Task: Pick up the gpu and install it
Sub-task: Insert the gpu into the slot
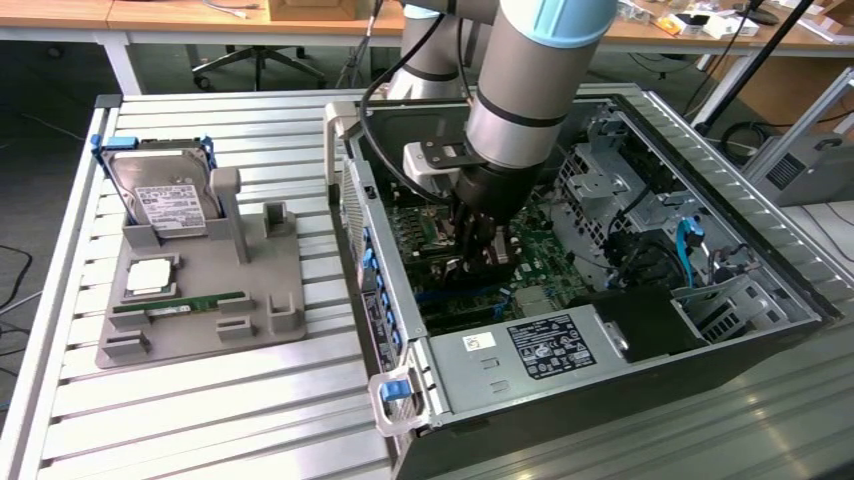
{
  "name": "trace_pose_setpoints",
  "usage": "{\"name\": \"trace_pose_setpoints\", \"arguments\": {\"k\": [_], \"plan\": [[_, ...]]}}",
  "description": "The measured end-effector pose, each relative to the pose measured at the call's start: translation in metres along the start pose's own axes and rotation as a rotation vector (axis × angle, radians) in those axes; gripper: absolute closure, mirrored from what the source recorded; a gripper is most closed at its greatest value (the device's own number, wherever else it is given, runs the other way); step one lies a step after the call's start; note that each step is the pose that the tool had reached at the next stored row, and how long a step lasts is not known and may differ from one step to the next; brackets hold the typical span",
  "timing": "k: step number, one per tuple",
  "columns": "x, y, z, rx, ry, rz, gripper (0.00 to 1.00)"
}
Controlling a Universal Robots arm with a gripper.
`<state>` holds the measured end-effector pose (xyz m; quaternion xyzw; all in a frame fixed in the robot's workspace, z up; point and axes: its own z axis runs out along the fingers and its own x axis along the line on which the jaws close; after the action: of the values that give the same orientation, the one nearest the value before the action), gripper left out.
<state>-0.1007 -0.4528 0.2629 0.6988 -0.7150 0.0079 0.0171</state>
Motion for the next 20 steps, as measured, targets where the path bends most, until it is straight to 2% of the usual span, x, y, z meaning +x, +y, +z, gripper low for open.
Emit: {"name": "trace_pose_setpoints", "arguments": {"k": [2, 10, 15, 16, 17, 19, 20], "plan": [[0.0001, 0.0, -0.0017, -0.0001, 0.0019, 0.0, 0.73], [0.0001, 0.0, -0.0029, 0.0001, 0.002, 0.0, 0.73], [0.0001, 0.0001, -0.0029, 0.0001, -0.0007, -0.003, 0.73], [0.0002, 0.0001, -0.003, 0.0, -0.0043, -0.003, 0.73], [0.0002, 0.0001, -0.0029, -0.0002, -0.0105, -0.003, 0.73], [0.0001, 0.0, -0.0028, -0.0005, -0.0298, -0.003, 0.73], [0.0001, 0.0, -0.0028, -0.0007, -0.0413, -0.003, 0.73]]}}
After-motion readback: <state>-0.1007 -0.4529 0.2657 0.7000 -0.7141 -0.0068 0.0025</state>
